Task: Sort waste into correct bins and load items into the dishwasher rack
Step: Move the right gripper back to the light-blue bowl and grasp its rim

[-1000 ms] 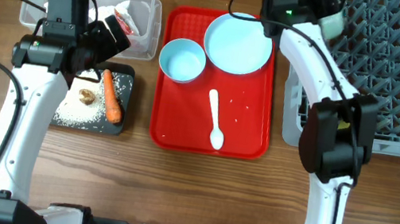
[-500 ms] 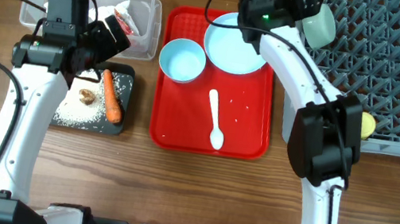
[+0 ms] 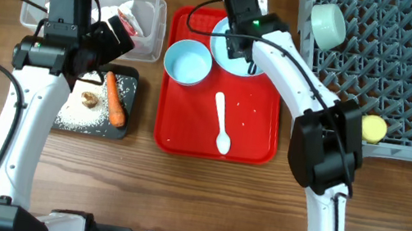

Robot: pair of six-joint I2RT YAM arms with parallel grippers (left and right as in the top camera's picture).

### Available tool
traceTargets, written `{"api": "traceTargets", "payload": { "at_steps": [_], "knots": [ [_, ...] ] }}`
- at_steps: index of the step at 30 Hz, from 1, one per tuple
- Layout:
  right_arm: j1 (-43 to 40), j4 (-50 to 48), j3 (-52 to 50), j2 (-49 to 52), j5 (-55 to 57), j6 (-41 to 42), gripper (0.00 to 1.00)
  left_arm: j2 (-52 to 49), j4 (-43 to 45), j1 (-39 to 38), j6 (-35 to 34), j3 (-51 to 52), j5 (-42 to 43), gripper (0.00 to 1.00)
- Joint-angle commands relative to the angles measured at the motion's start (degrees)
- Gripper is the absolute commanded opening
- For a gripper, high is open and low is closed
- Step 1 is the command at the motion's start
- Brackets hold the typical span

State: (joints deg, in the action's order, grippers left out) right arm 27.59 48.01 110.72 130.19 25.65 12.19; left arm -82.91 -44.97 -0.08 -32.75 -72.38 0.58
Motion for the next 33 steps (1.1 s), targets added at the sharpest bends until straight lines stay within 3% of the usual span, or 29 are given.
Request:
{"api": "traceTargets", "payload": {
  "at_steps": [1, 5, 7, 13, 15, 25, 28, 33],
  "knots": [
    [-0.3, -0.9, -0.2, -5.3, -14.9, 4.4, 1.0, -0.3, 0.1, 0.2, -0.7, -0.5, 0.4, 1.0],
    [-0.2, -2.8, -0.2, -5.8, -30.7, 5.7, 0.95, -0.3, 0.1, 0.2, -0.7, -0.5, 0.4, 1.0],
    [-0.2, -3.0, -0.5, -4.9, -32.7, 9.6, 0.92, -0.3, 0.1, 0.2, -0.7, -0.5, 0.5, 1.0],
    [-0.1, -2.4, -0.6, -1.4, -41.0, 15.8, 0.69, -0.3, 0.1, 0.2, -0.7, -0.5, 0.4, 1.0],
    [0.2, -1.3, -0.6, -0.5, -41.9, 18.3, 0.64, -0.3, 0.1, 0.2, -0.7, -0.5, 0.4, 1.0],
    [0.6, 3.5, -0.9, 3.3, -40.6, 20.3, 0.58, -0.3, 0.1, 0.2, -0.7, -0.5, 0.5, 1.0],
    [0.6, 3.0, -0.9, 3.8, -40.6, 21.3, 0.51, -0.3, 0.1, 0.2, -0.7, -0.5, 0.4, 1.0],
    [0.7, 2.4, -0.9, 3.9, -40.6, 21.3, 0.14, -0.3, 0.1, 0.2, -0.7, -0.5, 0.4, 1.0]
  ]
}}
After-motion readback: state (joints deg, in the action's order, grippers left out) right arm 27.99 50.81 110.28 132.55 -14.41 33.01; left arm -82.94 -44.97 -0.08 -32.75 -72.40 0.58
